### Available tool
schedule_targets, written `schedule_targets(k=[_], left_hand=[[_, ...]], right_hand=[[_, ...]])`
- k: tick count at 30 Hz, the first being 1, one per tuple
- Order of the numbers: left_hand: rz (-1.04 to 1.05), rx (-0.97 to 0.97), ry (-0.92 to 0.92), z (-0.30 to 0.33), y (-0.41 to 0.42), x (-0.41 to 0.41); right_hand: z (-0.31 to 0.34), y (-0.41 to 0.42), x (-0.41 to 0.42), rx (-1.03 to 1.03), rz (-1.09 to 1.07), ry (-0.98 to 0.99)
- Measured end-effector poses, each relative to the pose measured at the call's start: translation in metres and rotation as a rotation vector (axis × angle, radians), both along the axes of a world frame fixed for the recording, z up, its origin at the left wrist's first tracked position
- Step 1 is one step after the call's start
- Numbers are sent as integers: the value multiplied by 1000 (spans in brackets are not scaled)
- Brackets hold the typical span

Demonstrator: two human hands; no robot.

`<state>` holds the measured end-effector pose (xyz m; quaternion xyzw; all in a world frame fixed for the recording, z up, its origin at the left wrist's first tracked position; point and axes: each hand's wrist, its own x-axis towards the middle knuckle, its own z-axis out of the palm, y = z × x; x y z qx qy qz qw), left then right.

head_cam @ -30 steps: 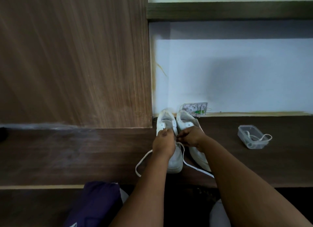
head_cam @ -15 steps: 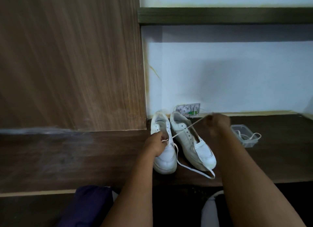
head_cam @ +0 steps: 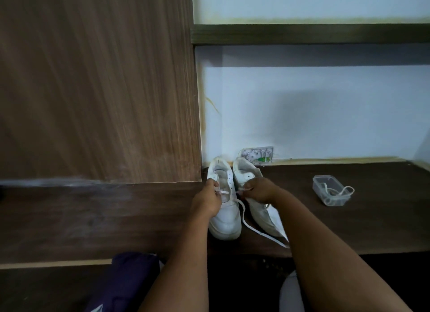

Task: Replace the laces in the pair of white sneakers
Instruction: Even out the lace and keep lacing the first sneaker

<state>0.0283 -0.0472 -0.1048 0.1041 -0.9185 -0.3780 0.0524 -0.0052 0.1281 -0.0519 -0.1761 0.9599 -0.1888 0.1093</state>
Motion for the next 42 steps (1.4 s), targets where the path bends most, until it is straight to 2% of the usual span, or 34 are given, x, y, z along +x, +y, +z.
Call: schedule_targets(k=[5,8,10,12,14,16,20,22,24,26,28,31,34,36,37,38,40,41,42], left_hand=[[-27,-43,-15,-5,-9,6],[20,-68,78,-2,-8,8],[31,-134,184,4,-1,10],[-126,-245,258,11,14,14],[-336,-345,234,15,32,21],[-436,-497,184,17,46,25],[-416,-645,183,13,59,30],[-378,-647,191,6,65,31],[-357,-646,131,-5,69,33],[-335,-626,94,-14,70,36],[-299,-579,113,-16,68,37],[-269,-522,116,-13,63,38],[-248,-371,44,-7,57,38],[-147,-138,-13,4,55,38],[-46,95,-48,12,55,37],[61,422,-115,23,55,37],[108,1097,-276,41,55,31],[56,1292,-312,52,52,27],[17,1370,-312,62,48,24]], right_hand=[[9,59,-21,-550,-682,182],[-3,66,-26,-612,-787,233],[-4,62,-23,-670,-861,418],[3,58,-21,-778,-932,638],[6,53,-21,-857,-899,680],[4,46,-21,-783,-814,510],[-7,41,-20,-360,-474,154],[-13,38,-19,-204,-414,127],[-15,36,-16,-90,-460,238],[-10,34,-14,-63,-456,377],[-5,34,-14,-21,-352,293],[-10,28,-5,185,-270,52],[-1,27,1,228,-292,11],[21,24,8,207,-269,-94],[31,20,13,153,-245,-130],[42,14,19,54,-203,-124],[58,-2,31,-262,-115,-96],[63,-10,36,-412,-113,-114],[66,-16,39,-490,-116,-116]])
